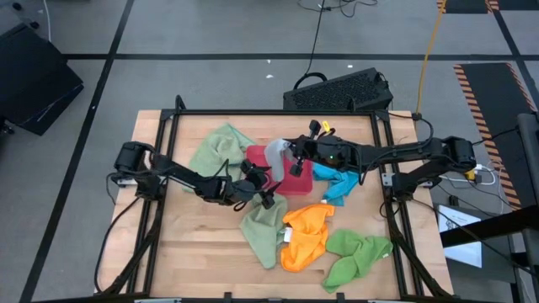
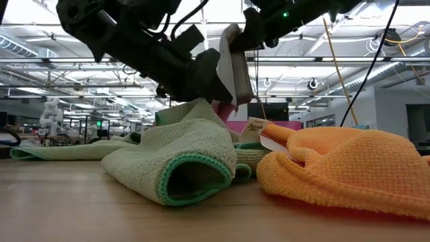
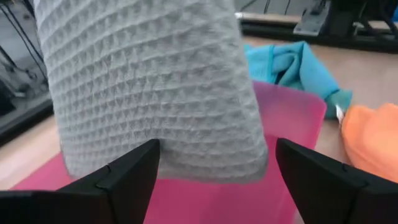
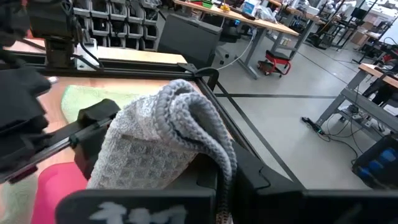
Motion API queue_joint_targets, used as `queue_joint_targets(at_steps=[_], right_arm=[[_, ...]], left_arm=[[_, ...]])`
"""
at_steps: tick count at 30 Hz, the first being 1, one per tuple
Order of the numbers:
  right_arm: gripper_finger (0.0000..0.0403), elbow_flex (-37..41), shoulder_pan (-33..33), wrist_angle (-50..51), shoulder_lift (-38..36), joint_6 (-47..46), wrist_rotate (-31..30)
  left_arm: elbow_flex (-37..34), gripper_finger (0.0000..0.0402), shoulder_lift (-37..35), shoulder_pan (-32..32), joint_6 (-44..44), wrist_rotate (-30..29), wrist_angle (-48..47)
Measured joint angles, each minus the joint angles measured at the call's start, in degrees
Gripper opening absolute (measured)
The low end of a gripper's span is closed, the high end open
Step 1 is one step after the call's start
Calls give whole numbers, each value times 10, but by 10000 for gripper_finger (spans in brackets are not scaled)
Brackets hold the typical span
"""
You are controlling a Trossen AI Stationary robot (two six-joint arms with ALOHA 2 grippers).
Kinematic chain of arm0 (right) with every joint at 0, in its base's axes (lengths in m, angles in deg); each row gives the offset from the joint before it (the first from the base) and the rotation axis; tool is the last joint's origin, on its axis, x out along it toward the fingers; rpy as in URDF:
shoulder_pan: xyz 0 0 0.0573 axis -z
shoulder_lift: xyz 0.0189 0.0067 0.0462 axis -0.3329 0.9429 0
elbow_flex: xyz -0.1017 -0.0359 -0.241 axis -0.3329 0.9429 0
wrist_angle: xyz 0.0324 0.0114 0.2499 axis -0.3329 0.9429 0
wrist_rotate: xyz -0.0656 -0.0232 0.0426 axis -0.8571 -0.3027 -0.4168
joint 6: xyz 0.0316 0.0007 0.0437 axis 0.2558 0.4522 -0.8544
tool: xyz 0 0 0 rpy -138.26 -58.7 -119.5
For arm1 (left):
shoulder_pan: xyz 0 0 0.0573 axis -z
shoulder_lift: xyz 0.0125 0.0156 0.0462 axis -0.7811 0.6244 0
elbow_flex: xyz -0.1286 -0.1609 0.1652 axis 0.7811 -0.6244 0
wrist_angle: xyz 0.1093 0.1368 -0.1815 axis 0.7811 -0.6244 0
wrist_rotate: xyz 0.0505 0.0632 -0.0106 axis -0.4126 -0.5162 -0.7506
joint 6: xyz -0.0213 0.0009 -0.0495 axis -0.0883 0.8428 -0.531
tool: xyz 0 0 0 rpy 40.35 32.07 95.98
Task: Fold microfiber towels
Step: Put the folded gray microfiber cloth into the red bin
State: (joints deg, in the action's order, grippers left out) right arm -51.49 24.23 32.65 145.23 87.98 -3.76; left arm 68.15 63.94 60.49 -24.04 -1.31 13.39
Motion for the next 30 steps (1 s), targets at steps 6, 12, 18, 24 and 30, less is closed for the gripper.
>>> queue_joint_targets(at_steps=[6,12,18,24,30], right_arm=[[4,0,12,0,0,-6,-1],[4,0,17,1,0,-12,-1],[4,0,17,7,0,-14,0],[4,0,17,59,0,-14,0],[4,0,17,107,0,5,20]], left_arm=[[0,328,23,7,39,-41,84],[0,307,23,-14,29,-42,92],[0,212,23,-33,14,-28,73],[0,32,-22,-30,40,-27,-52],[0,21,-96,-40,78,-29,-197]])
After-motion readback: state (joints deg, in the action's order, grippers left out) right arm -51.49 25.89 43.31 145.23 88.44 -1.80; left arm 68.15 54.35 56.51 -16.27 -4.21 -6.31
